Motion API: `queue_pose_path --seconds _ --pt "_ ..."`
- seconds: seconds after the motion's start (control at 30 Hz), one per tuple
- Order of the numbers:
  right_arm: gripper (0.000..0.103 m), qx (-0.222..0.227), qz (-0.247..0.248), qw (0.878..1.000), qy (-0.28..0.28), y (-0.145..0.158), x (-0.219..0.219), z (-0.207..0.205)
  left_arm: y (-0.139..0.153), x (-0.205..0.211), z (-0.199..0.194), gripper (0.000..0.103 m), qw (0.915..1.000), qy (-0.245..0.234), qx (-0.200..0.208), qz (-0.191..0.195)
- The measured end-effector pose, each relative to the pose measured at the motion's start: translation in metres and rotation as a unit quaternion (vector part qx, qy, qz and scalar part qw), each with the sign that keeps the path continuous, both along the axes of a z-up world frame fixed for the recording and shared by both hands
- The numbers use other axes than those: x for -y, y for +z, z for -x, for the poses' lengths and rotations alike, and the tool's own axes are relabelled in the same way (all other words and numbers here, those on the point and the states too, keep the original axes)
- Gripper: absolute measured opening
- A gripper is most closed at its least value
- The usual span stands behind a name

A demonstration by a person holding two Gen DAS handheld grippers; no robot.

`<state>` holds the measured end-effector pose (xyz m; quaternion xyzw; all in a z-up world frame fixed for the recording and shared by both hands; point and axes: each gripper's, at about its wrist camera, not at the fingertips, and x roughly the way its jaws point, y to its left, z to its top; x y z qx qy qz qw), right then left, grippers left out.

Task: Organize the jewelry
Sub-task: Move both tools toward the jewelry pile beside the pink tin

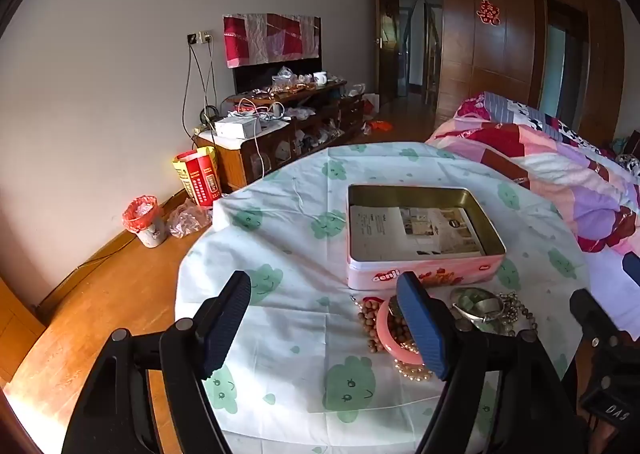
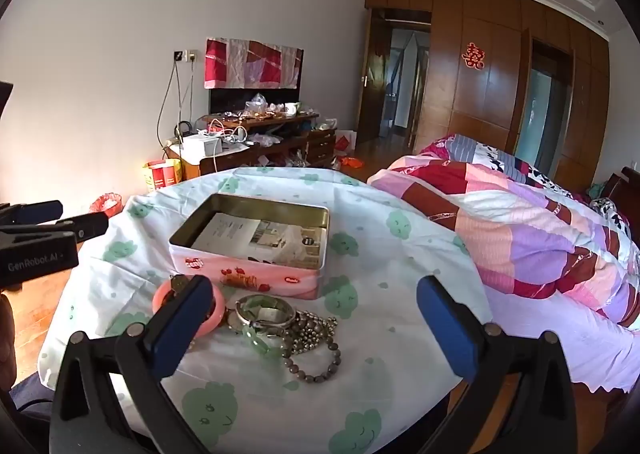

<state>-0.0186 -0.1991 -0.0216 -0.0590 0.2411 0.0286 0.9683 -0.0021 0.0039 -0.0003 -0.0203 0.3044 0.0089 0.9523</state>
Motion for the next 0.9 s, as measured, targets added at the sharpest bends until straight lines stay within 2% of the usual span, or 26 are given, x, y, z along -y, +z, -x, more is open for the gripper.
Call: queue_pose_path --seconds 0.03,0.17,0.33,0.9 --pt "0.103 0.000 -0.006 1.000 0.000 0.000 0.000 0.001 0.000 -0.003 0.002 0.076 1.0000 0.001 -0.001 0.001" --pt "0.103 -0.017 -0.043 0.999 0.000 -0.003 0.006 0.001 -0.007 0.012 -0.003 0.076 0.9987 -0.005 -0.024 -0.045" --pt "0.103 -0.029 -0.035 0.999 -0.002 -0.004 0.006 -0.007 -0.006 0.009 -0.007 0.076 0.9992 -0.004 -0.021 -0.033" --pt "0.103 -0.034 -0.038 0.999 0.001 -0.011 0.006 -0.005 -0.012 0.009 -0.009 0.076 0.9992 -0.003 -0.025 -0.031"
